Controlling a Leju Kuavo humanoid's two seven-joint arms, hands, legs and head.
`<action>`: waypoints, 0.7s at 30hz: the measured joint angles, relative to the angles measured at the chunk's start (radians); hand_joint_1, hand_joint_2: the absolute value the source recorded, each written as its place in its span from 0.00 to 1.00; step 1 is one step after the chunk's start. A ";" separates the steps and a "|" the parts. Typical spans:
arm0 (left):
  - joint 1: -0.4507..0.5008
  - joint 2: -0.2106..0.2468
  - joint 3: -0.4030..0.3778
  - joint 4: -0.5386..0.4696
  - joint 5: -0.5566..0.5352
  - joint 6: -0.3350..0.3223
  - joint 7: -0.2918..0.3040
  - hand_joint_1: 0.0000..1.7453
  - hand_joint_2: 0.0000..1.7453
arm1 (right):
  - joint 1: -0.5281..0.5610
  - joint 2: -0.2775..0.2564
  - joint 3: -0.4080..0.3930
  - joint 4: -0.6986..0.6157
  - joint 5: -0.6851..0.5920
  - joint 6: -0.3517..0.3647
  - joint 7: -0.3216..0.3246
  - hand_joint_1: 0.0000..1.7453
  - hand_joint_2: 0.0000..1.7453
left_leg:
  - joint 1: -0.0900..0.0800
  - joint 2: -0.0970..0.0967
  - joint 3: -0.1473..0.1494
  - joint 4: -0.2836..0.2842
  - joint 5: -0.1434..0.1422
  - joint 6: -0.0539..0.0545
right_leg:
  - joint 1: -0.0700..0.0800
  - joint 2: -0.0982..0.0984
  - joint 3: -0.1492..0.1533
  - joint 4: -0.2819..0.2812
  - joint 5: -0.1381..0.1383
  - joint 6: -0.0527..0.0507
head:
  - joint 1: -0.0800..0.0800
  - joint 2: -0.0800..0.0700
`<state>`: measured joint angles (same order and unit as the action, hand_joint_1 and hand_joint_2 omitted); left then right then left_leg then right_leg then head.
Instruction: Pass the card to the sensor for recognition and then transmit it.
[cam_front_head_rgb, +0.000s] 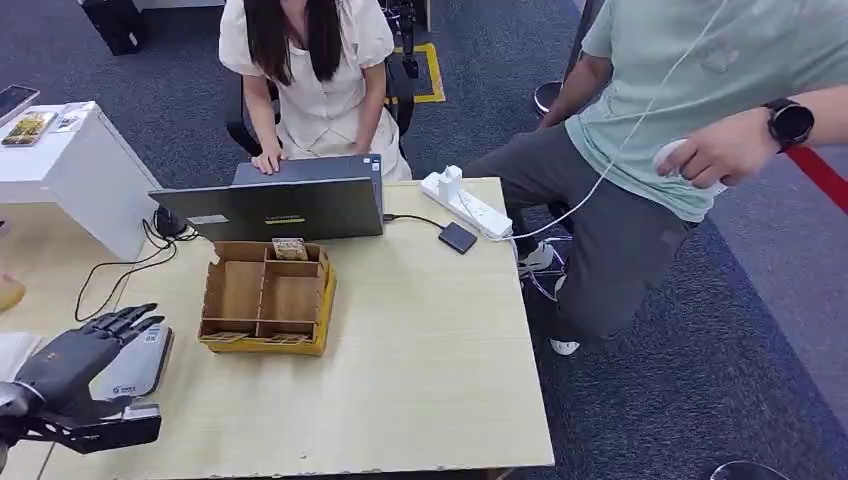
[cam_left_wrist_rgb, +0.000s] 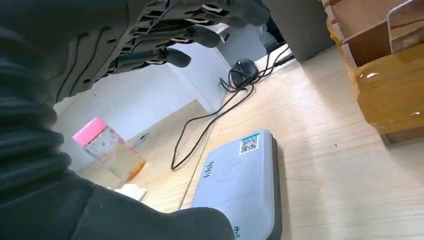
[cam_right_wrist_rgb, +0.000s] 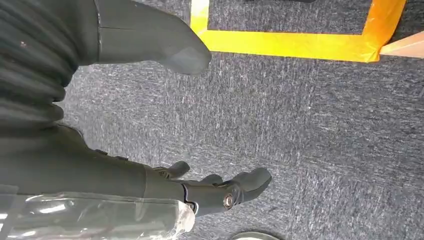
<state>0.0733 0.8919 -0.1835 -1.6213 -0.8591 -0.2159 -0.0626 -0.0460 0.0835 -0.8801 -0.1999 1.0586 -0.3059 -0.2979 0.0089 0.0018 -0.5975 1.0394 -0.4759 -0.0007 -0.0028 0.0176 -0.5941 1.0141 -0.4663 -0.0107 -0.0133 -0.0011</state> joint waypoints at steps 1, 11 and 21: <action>0.000 -0.002 0.000 -0.002 -0.003 0.000 -0.001 0.00 1.00 | 0.000 0.000 -0.001 0.000 0.001 0.000 0.000 0.00 1.00 | 0.000 0.000 0.000 0.000 0.000 0.000 | 0.000 0.000 0.000 0.000 0.000 0.000 | 0.000 0.000; -0.019 -0.035 -0.011 -0.002 -0.026 -0.001 -0.016 0.00 1.00 | -0.002 0.000 -0.003 0.000 0.006 0.000 -0.002 0.00 1.00 | 0.000 -0.001 0.000 0.000 0.000 0.000 | 0.000 -0.001 0.000 0.000 0.000 0.000 | 0.000 0.000; -0.111 -0.087 -0.085 0.003 -0.034 -0.005 -0.051 0.00 1.00 | -0.006 0.005 -0.013 -0.001 0.015 0.000 0.001 0.00 1.00 | 0.000 -0.001 0.000 0.000 0.000 0.000 | 0.000 -0.002 0.000 0.000 0.000 0.000 | 0.000 0.000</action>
<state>-0.0377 0.8046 -0.2689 -1.6186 -0.8934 -0.2205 -0.1141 -0.0523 0.0885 -0.8930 -0.2007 1.0739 -0.3059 -0.2968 0.0088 0.0004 -0.5973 1.0395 -0.4755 -0.0010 -0.0029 0.0160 -0.5937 1.0141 -0.4661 -0.0107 -0.0134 -0.0011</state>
